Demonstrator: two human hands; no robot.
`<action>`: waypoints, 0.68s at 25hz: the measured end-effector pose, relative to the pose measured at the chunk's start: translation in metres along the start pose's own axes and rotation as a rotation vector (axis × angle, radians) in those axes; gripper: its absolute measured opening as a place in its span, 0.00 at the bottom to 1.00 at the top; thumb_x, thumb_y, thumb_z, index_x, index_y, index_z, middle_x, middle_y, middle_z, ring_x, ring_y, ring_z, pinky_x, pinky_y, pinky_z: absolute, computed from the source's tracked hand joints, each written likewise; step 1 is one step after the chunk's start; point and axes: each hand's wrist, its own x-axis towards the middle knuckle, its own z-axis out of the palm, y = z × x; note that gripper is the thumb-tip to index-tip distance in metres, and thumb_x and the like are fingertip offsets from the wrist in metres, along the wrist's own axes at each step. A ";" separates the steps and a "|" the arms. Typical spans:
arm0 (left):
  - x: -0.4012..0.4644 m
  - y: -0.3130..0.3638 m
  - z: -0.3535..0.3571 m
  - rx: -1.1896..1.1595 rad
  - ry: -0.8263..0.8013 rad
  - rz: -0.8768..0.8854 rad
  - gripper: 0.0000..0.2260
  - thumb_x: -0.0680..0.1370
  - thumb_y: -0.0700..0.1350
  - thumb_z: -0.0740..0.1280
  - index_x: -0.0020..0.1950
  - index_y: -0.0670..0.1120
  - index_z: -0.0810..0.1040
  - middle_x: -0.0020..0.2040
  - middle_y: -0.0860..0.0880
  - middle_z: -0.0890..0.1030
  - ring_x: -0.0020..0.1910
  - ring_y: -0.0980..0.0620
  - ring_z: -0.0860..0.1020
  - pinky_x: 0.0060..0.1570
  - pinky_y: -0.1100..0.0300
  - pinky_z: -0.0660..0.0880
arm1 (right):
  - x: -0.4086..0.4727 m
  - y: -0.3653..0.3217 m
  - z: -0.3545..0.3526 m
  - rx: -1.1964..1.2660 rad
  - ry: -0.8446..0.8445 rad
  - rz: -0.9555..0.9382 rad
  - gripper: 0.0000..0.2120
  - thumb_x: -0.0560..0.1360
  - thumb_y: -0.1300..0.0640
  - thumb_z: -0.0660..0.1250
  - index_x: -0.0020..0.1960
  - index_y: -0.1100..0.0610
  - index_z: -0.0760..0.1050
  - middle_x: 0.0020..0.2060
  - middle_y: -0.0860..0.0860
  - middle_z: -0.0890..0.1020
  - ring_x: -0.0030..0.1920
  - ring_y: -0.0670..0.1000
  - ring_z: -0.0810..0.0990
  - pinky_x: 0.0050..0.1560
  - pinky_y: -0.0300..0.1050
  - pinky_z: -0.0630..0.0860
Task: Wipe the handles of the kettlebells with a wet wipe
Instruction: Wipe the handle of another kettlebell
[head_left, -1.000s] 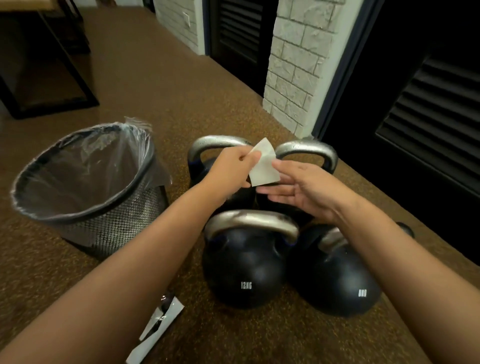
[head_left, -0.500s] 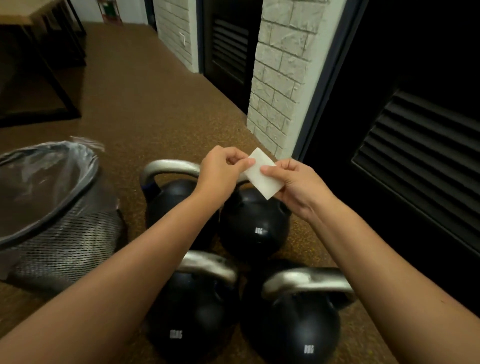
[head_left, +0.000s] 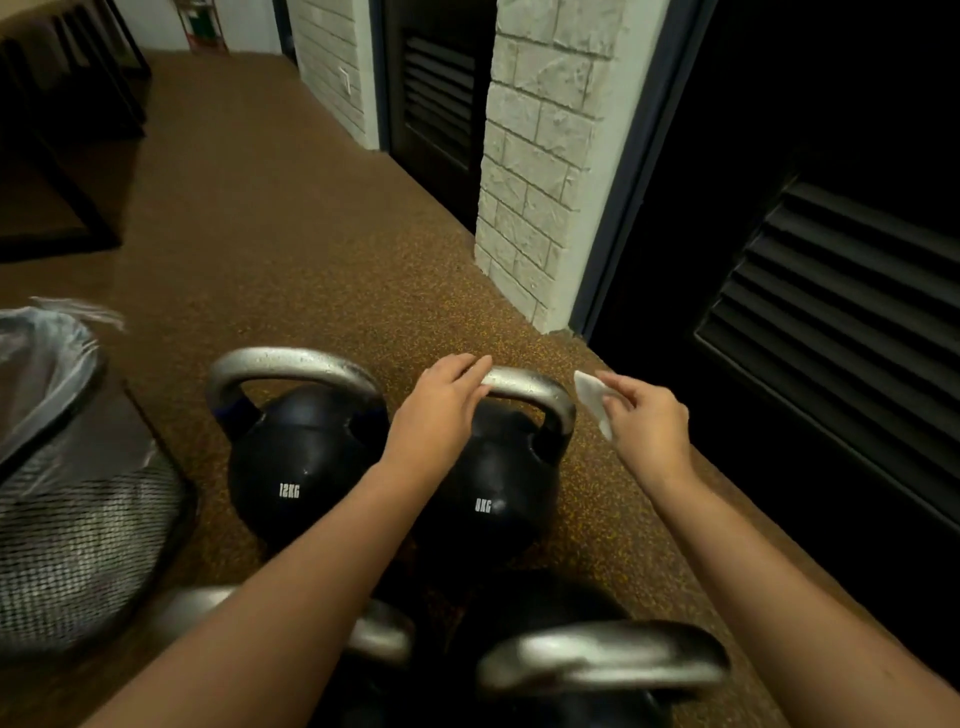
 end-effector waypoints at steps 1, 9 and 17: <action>0.000 -0.003 0.004 -0.009 0.038 0.010 0.17 0.81 0.45 0.57 0.70 0.47 0.68 0.68 0.46 0.70 0.68 0.48 0.66 0.65 0.50 0.68 | 0.000 -0.002 0.003 -0.003 -0.030 -0.035 0.15 0.77 0.60 0.62 0.62 0.52 0.76 0.57 0.50 0.81 0.57 0.52 0.77 0.58 0.52 0.76; 0.002 -0.003 0.012 -0.076 0.110 0.011 0.17 0.81 0.44 0.57 0.69 0.46 0.69 0.66 0.44 0.71 0.67 0.47 0.66 0.67 0.46 0.65 | 0.006 -0.013 0.022 -0.012 -0.164 0.098 0.17 0.76 0.66 0.60 0.62 0.54 0.77 0.57 0.53 0.81 0.52 0.51 0.79 0.48 0.40 0.75; 0.001 0.001 0.013 -0.114 0.121 -0.002 0.16 0.81 0.43 0.57 0.69 0.44 0.70 0.65 0.44 0.72 0.66 0.47 0.66 0.65 0.45 0.65 | -0.007 -0.010 0.022 -0.031 -0.182 0.143 0.18 0.76 0.68 0.58 0.60 0.55 0.78 0.52 0.57 0.82 0.34 0.49 0.73 0.27 0.38 0.67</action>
